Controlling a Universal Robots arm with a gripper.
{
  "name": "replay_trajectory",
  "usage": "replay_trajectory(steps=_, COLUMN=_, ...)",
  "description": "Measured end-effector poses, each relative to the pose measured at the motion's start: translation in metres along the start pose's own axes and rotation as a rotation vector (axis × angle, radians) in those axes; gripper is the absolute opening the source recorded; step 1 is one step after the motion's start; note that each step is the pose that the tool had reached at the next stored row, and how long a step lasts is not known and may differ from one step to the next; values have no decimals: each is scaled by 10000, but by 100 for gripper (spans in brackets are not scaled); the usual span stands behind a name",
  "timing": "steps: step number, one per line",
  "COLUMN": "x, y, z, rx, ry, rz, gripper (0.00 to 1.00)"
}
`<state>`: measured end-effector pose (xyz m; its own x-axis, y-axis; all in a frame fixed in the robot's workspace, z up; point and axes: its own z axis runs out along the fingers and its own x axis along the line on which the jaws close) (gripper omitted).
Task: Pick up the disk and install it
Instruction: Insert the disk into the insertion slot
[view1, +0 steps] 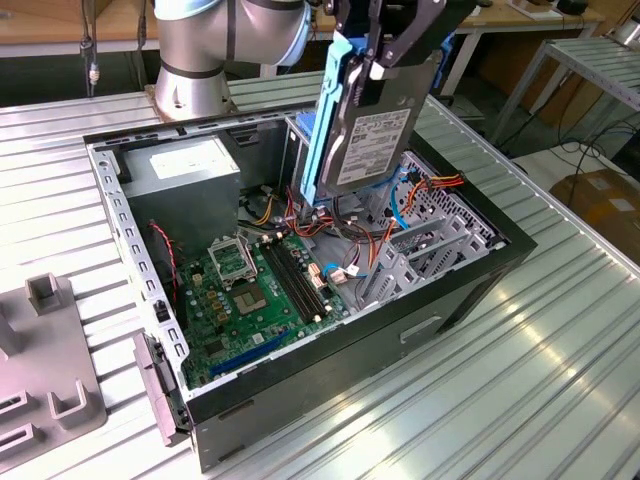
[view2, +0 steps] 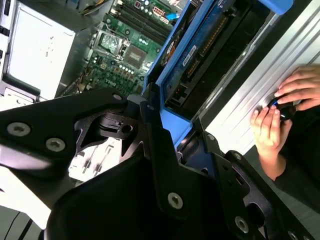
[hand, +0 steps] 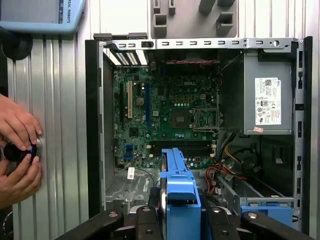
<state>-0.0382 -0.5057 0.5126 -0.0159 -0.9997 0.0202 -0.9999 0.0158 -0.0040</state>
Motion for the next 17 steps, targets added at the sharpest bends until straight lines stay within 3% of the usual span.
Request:
replay_trajectory(steps=6, x=172, y=-75, z=34, rx=1, ry=2, rz=0, gripper=37)
replay_trajectory(steps=11, x=252, y=-118, z=50, rx=1, ry=8, rz=0, gripper=37)
replay_trajectory(steps=17, x=303, y=-246, z=88, rx=2, ry=41, rz=2, gripper=37)
